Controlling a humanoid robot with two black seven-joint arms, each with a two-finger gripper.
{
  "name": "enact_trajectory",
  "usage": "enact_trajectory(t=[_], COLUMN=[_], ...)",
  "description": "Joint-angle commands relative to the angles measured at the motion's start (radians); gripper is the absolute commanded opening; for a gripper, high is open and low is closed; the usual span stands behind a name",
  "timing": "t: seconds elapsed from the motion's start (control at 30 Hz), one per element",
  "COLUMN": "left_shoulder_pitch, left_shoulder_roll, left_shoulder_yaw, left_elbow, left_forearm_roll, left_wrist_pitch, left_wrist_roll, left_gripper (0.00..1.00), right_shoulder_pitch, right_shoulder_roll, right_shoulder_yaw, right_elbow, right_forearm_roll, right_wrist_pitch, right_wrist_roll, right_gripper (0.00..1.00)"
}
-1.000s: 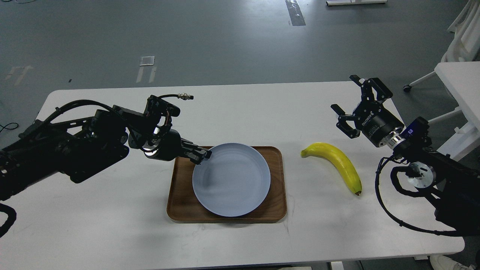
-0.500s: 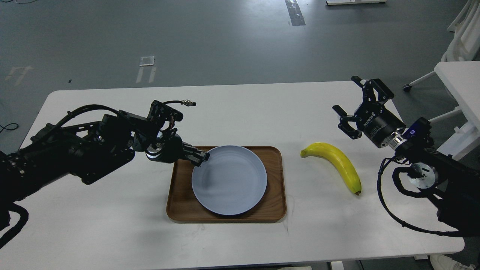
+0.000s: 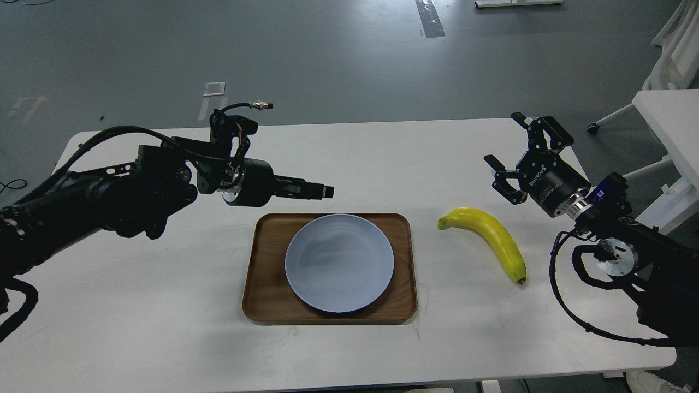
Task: Place banana on plate with both arms
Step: 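Release the plate and withdraw the left gripper to rest, then lower the right gripper onto the yellow banana and grasp it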
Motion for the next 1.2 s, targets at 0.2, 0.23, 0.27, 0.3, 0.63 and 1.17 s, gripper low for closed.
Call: enact_trajectory(t=[0.2,0.23,0.27,0.3,0.63,1.17], left_shoulder_pitch=[0.128,0.178,0.203,0.256,0.452,0.452], left_shoulder_roll=[0.168,0.186,0.192,0.206,0.200,0.214], left_shoulder_yaw=[-0.108,-0.145,-0.162,-0.207,-0.403,-0.404], left_elbow=[-0.005,-0.001,0.001,0.001,0.006,0.006], left_forearm_roll=[-0.667,-0.707,-0.721,-0.750,-0.784,-0.782], left_wrist_pitch=[-0.004,-0.005,-0.005,-0.010,-0.012,-0.012], left_wrist_roll=[-0.037,-0.037,-0.037,-0.037,-0.037,-0.037], left_gripper=[1.00,1.00,1.00,1.00,1.00,1.00], right_shoulder_pitch=[-0.003,-0.003,-0.003,-0.003,0.020,0.690], right_shoulder_roll=[-0.007,-0.007,-0.007,-0.008,-0.187,-0.263], right_shoulder_yaw=[0.000,-0.001,-0.001,-0.011,-0.081,-0.798], right_elbow=[0.014,0.016,0.016,0.020,0.261,0.271], right_forearm_roll=[-0.001,-0.001,-0.003,-0.003,-0.192,-1.087], right_wrist_pitch=[0.000,0.000,0.000,0.000,0.000,0.000], right_wrist_roll=[0.000,0.000,0.000,0.000,0.000,0.000], right_gripper=[1.00,1.00,1.00,1.00,1.00,1.00])
